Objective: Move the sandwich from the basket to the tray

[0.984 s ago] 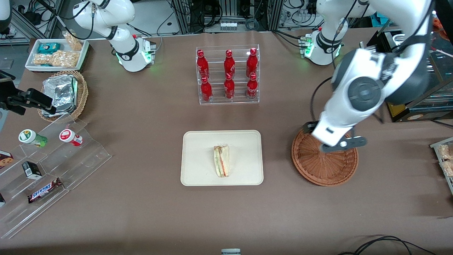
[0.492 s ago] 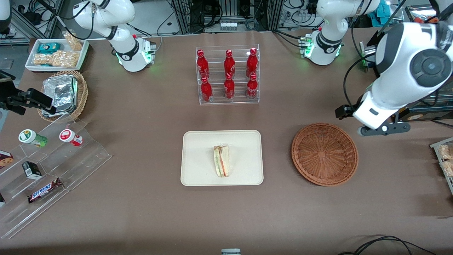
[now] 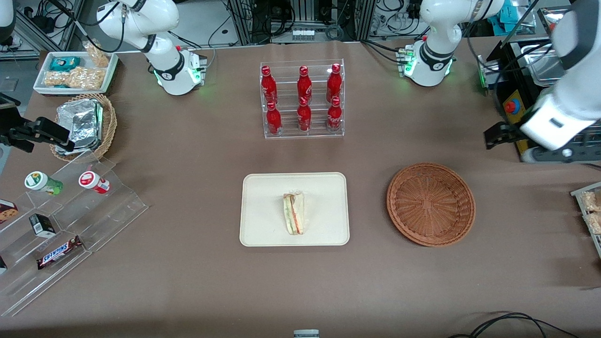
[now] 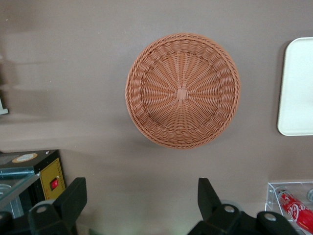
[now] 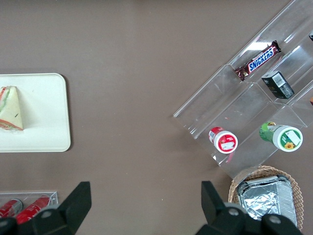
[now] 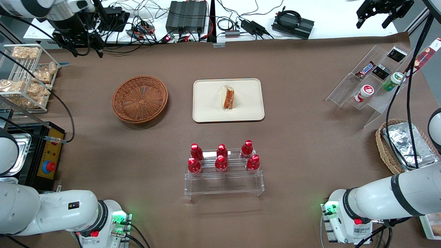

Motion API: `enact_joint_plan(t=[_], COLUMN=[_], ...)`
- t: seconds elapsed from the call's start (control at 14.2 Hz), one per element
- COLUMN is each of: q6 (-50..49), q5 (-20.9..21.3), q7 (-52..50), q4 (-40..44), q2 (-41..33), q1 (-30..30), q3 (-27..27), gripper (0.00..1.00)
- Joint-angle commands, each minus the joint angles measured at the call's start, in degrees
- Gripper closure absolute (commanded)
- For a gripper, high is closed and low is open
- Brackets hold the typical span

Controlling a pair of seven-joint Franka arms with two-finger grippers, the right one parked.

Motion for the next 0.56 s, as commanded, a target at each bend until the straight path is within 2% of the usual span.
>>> enact_joint_plan(t=[0.0, 0.49], q6=[0.17, 0.61], q5=[-1.70, -1.35], q7=[4.16, 3.38], q4=[-0.18, 1.32], q2=[-2.22, -1.52], q1=[-2.75, -3.10], q3=[5.37, 5.38], gripper=[0.00, 0.00])
